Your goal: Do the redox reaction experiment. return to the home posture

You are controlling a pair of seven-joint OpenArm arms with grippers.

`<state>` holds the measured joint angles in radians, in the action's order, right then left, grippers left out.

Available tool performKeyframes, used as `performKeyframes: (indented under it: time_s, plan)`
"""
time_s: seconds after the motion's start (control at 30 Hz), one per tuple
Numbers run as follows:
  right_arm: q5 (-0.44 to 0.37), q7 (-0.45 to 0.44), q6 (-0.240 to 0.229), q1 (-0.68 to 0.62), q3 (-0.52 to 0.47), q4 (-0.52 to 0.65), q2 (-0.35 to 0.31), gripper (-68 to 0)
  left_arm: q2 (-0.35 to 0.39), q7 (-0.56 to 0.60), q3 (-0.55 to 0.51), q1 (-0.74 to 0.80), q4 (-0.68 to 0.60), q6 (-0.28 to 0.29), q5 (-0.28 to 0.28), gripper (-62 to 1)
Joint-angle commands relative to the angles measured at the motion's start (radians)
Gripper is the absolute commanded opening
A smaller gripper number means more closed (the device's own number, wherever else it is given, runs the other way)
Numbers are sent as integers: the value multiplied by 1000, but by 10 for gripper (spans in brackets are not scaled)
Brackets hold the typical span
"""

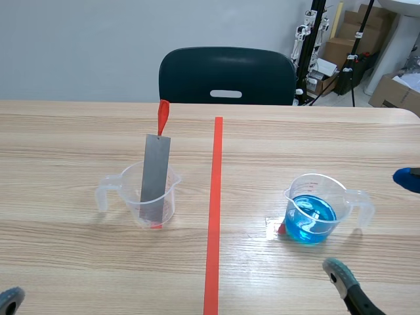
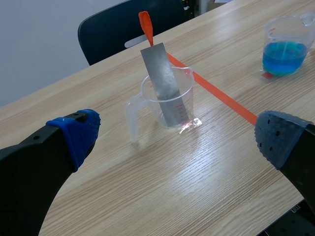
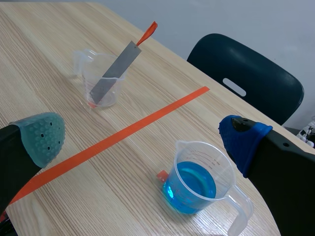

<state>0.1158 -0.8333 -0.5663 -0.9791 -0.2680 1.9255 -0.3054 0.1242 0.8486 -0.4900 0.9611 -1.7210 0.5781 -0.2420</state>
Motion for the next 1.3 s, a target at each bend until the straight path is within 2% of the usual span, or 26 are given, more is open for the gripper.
performKeyframes:
  time_s: [0.0,1.27]
  plan:
    - [-18,-15,-3,1,1,19,-5,4,-1,15,-2,2,-16,1,16,14]
    - [-18,-15,-3,1,0,19,-5,4,13,14,-3,0,-49,1,12,14]
